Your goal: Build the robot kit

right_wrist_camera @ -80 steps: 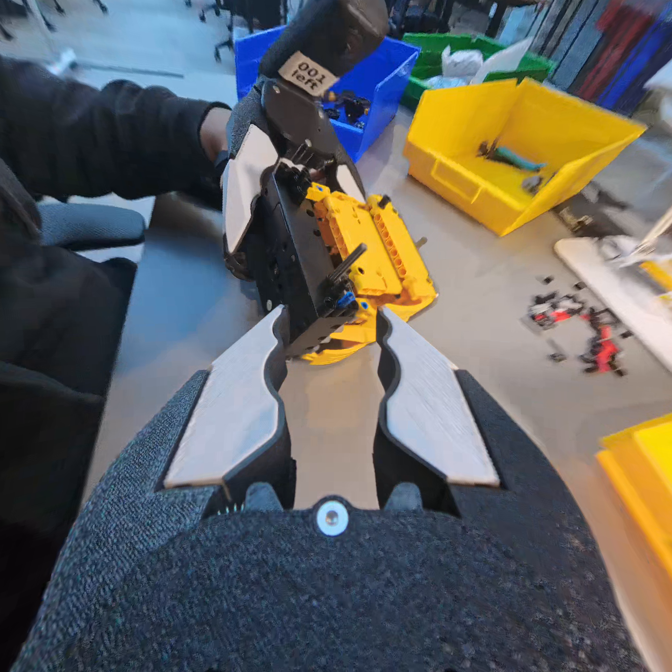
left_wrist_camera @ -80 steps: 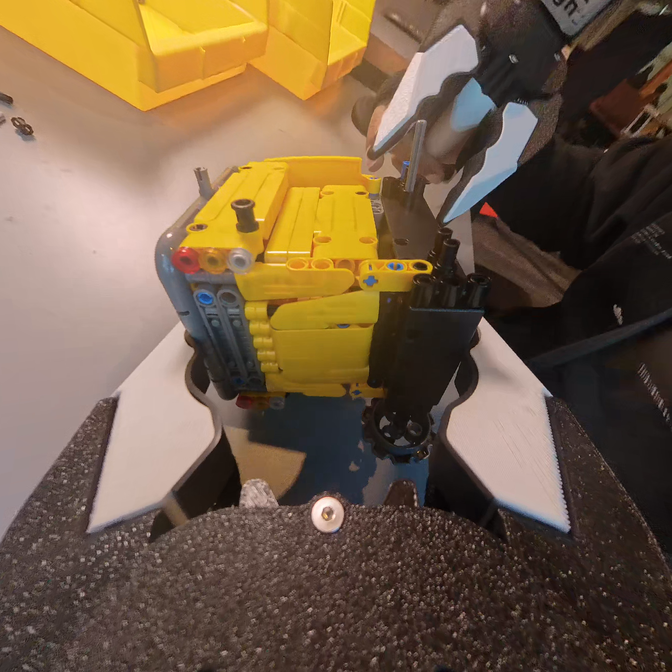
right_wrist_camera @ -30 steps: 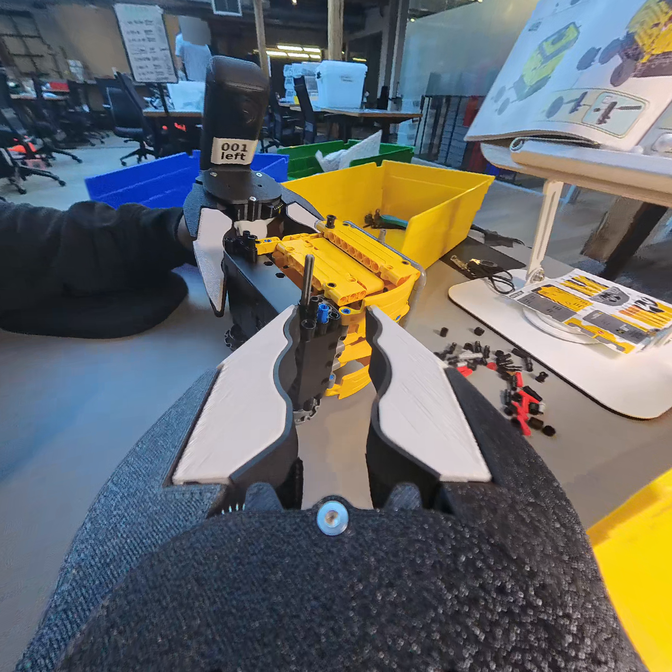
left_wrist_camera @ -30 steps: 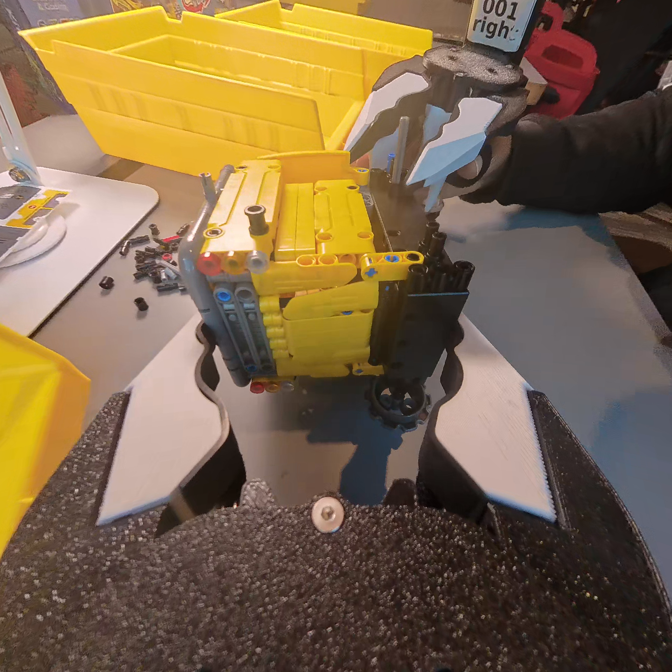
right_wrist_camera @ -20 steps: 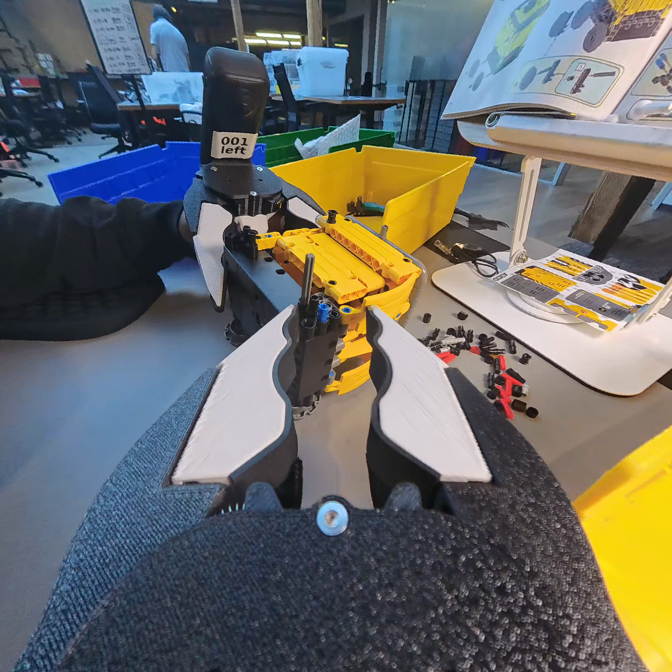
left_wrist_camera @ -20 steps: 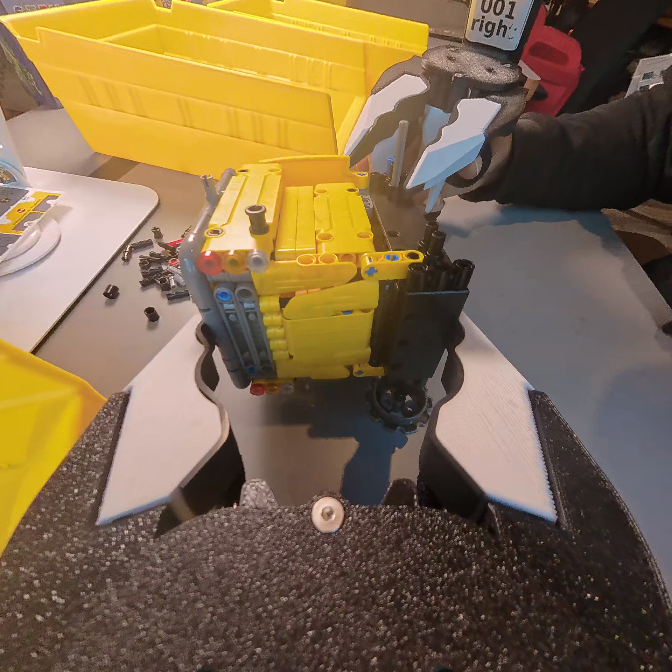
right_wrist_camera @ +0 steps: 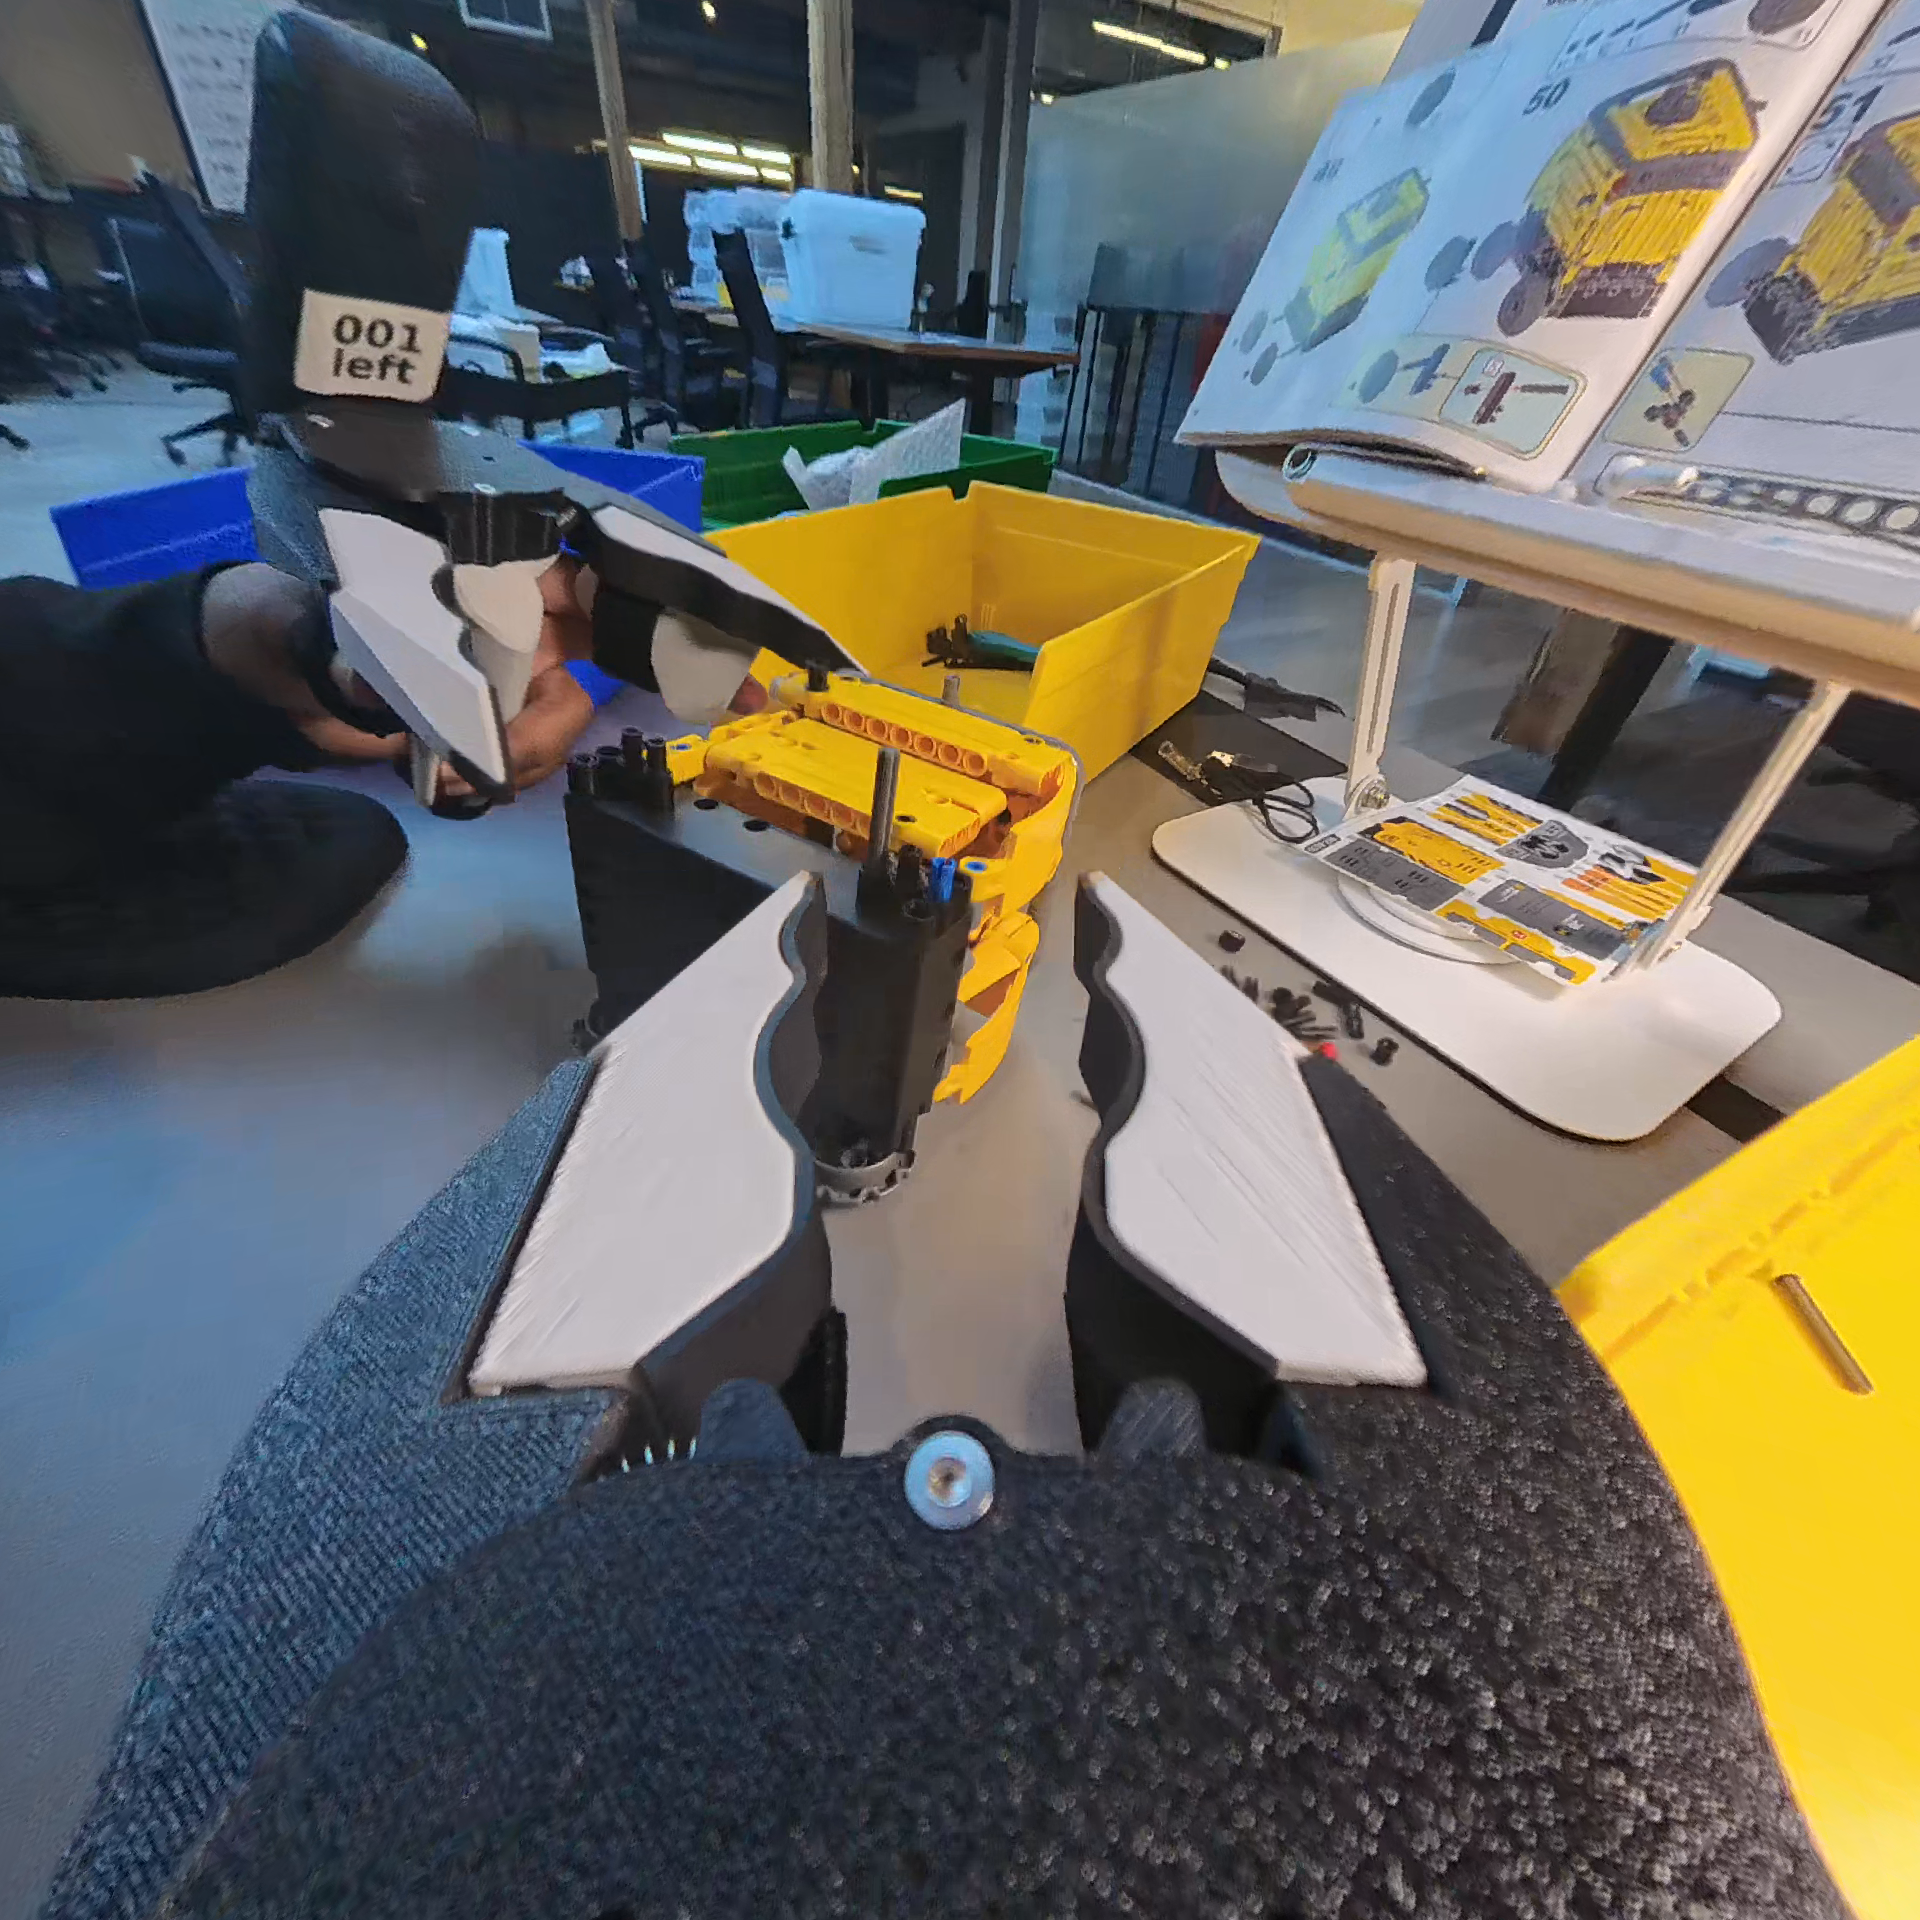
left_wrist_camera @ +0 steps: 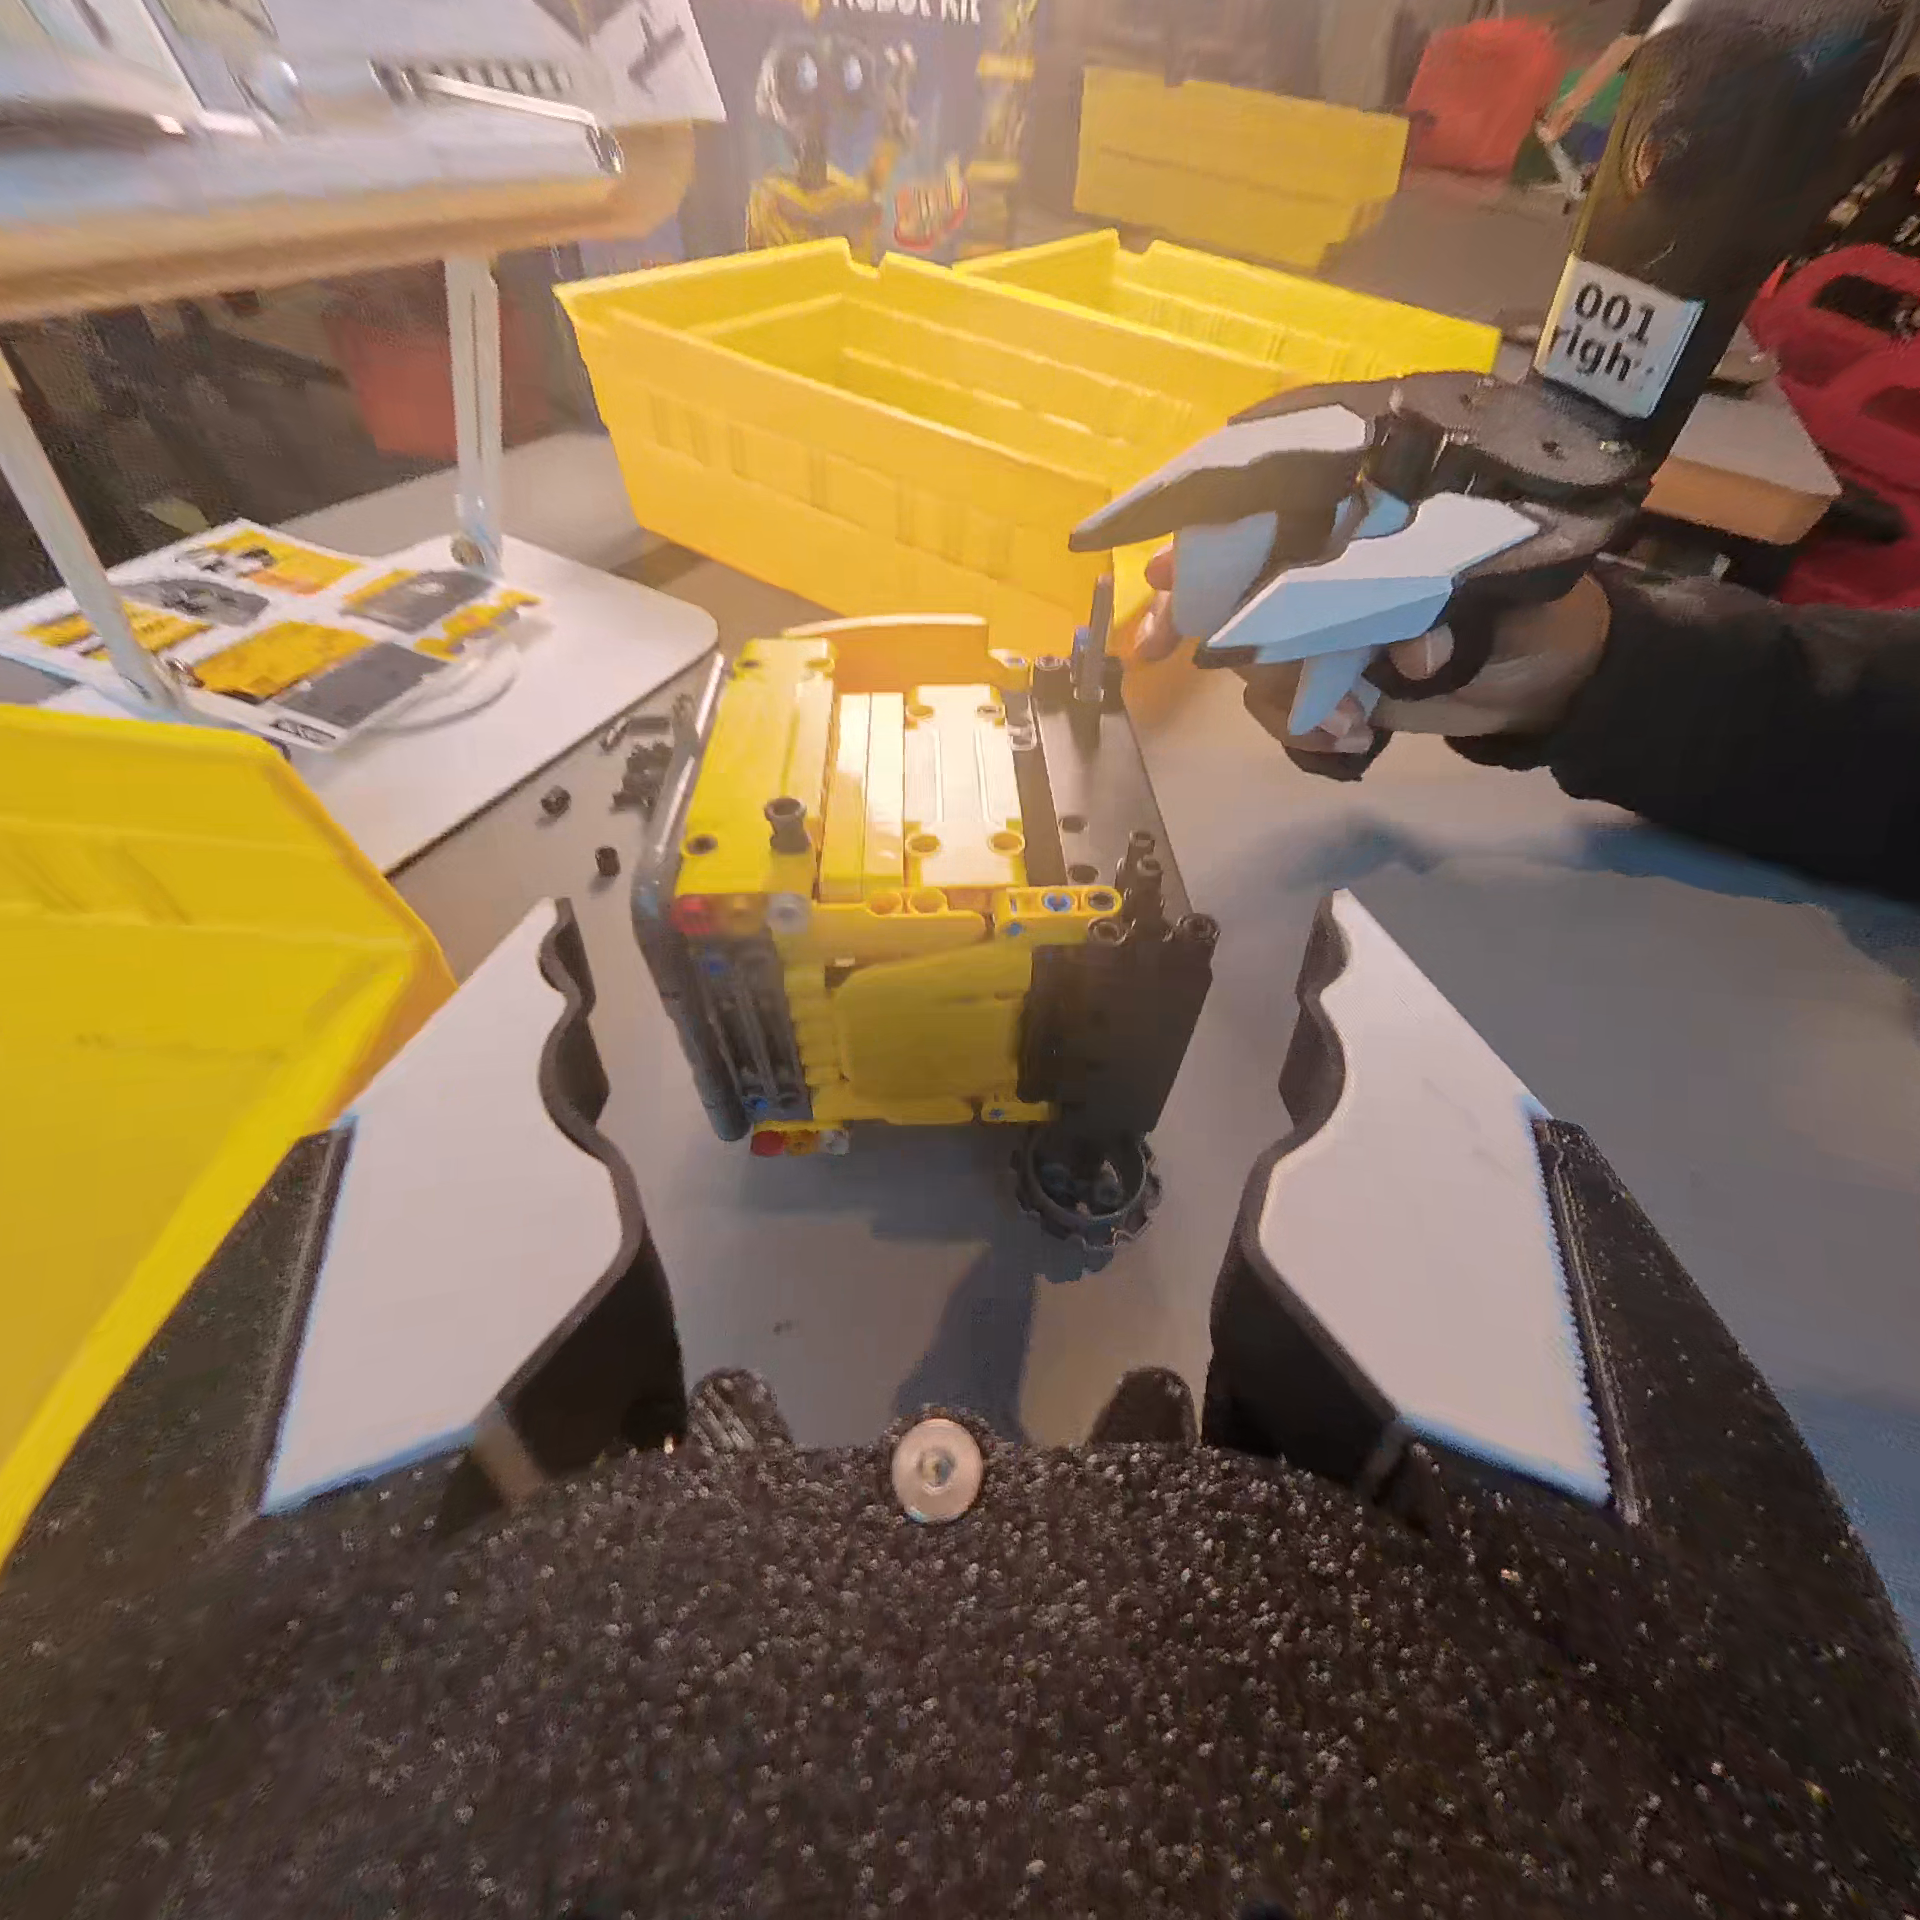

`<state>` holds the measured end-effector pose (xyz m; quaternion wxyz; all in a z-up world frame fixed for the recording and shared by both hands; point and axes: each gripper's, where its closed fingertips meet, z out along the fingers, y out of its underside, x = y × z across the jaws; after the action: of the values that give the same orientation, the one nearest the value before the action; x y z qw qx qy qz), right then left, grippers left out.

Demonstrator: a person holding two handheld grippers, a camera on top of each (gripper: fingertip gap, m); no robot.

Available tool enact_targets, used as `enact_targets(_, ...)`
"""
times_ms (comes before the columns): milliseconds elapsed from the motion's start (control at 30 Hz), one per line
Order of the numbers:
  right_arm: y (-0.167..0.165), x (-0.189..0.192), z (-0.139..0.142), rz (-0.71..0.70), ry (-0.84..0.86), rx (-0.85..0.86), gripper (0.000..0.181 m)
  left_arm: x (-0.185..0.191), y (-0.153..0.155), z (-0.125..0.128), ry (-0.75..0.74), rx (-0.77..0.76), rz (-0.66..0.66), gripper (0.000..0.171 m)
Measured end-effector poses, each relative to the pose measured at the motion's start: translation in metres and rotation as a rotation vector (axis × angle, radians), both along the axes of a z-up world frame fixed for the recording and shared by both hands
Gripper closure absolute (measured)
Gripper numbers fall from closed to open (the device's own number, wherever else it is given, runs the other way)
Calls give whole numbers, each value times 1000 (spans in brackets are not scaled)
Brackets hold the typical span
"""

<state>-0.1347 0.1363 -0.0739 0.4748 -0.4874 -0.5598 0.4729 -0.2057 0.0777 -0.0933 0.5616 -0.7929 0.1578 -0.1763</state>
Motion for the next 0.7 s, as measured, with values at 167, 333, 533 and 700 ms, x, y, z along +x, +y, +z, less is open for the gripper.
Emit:
enact_targets(167, -8, -6, -24, 22, -73, -2, 131, 0, 0, -22, 90, -36, -44, 56)
enact_targets(333, -11, -4, -27, 19, -80, 70, 142, -16, -5, -15, 27, 19, -33, 67)
enact_targets(533, -14, -5, -30, 24, -84, 67, 150, -6, -7, -17, 31, 27, -71, 94)
enact_targets(700, -14, -6, -32, 25, -95, 68, 148, 4, -7, -21, 59, 21, -98, 105)
